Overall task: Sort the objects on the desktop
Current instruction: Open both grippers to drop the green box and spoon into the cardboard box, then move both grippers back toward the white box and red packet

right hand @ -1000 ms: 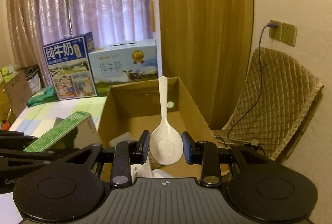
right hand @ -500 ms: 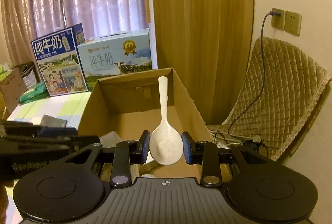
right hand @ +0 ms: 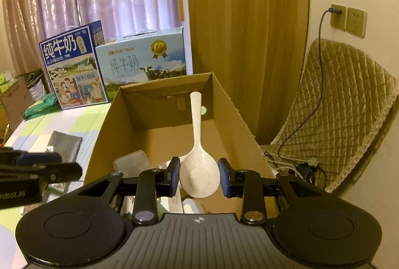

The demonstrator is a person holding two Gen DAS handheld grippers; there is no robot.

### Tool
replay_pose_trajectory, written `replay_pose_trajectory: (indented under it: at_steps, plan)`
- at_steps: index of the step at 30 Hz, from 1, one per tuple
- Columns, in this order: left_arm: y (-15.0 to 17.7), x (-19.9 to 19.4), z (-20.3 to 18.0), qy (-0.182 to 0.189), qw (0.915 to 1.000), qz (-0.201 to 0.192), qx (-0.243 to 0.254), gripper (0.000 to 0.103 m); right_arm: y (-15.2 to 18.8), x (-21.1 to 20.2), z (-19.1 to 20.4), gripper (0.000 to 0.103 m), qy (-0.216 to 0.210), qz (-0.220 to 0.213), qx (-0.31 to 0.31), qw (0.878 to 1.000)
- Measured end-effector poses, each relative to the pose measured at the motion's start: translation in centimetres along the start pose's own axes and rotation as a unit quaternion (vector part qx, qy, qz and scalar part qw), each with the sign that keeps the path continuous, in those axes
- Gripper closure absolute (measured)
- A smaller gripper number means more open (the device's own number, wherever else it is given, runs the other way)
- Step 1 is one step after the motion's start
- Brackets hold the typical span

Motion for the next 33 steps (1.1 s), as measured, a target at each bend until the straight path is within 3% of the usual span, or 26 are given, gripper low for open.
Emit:
replay_pose_trajectory:
  at_steps: [6, 10, 20, 27, 33]
  plan:
    - [0.5, -0.3, 0.4, -0.001, 1.0000, 0.005, -0.006, 0.069, -0.4, 0.3, -0.2, 0.073, -0.005, -0.013, 0.004, 1.000]
    - [1.0, -0.7, 0.7, -0.006, 0.9999, 0.008, -0.005, 0.069, -0.3, 0.1, -1.3, 0.058, -0.002, -0.010, 0.031, 0.999]
    - [2.4, -4.1, 2.6, -0.032, 0.9994, 0.012, -0.010, 0.067, 0.6, -4.7, -2.1, 0.052, 0.006, -0.013, 0.054, 0.998]
    - [3.8, -8.3, 5.0, -0.061, 0.9980, 0.012, -0.013, 0.062, 0.8, -8.4, 0.9, 0.043, -0.023, -0.022, 0.060, 0.998]
    - [5.4, -12.5, 7.9, -0.097, 0.9951, 0.012, -0.015, 0.051, 0.7, -10.4, 5.1, 0.032, -0.055, -0.030, 0.054, 0.997]
Point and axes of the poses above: each gripper's, at about its wrist camera, not at the fingertips, and x roughly the way its jaws point, z to its left, y to its underside, the point moved 1 cm from there along x, roughly the way its jaws point, and after that the axes turned 12 degrees about -z, right-handed, at the moved point
